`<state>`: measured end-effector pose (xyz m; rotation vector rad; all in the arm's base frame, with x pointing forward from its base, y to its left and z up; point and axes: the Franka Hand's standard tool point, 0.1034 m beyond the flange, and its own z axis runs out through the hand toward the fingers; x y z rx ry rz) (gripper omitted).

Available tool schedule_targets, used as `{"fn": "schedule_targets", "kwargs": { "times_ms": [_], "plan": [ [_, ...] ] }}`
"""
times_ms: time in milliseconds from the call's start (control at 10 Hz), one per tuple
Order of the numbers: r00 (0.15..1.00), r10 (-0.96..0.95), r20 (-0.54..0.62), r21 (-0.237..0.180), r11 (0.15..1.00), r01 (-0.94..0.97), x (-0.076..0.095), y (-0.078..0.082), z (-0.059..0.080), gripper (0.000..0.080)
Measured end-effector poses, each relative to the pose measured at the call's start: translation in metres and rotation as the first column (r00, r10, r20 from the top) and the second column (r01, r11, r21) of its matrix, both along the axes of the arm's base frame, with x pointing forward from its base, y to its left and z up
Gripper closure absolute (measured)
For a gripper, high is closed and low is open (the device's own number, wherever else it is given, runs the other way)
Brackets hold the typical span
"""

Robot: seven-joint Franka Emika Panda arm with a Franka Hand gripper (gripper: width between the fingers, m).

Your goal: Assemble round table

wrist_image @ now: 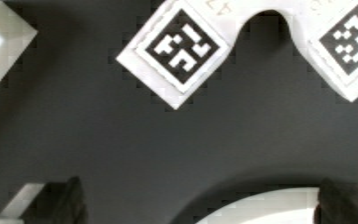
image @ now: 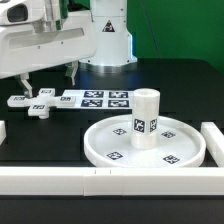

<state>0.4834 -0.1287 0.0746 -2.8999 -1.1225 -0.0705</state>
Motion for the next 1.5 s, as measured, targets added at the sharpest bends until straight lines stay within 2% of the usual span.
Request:
{"fn": "schedule_targets", "kwargs": {
  "times_ms": [100, 300, 500, 600, 800, 1200, 1500],
  "plan": [
    [1.000, -0.005, 0.005, -0.004, 1.000, 0.005, -0.004, -0.006, 0.000, 0.0151],
    [0.999, -0.040, 0.009, -0.014, 0.999, 0.040, -0.035, -0.031, -0.007, 0.0151],
    [0.998, -0.057, -0.005, -0.011, 0.998, 0.057, -0.049, -0.040, -0.013, 0.0151],
    [0.998, -0.061, 0.002, -0.012, 0.998, 0.061, -0.046, -0.042, -0.009, 0.0151],
    [0.998, -0.061, 0.001, -0.013, 0.998, 0.061, -0.047, -0.041, -0.012, 0.0151],
    [0.998, -0.067, -0.020, -0.010, 0.998, 0.067, -0.069, -0.030, -0.025, 0.0151],
    [0.997, -0.067, -0.026, -0.008, 0.998, 0.066, -0.073, -0.028, -0.028, 0.0151]
  ]
}}
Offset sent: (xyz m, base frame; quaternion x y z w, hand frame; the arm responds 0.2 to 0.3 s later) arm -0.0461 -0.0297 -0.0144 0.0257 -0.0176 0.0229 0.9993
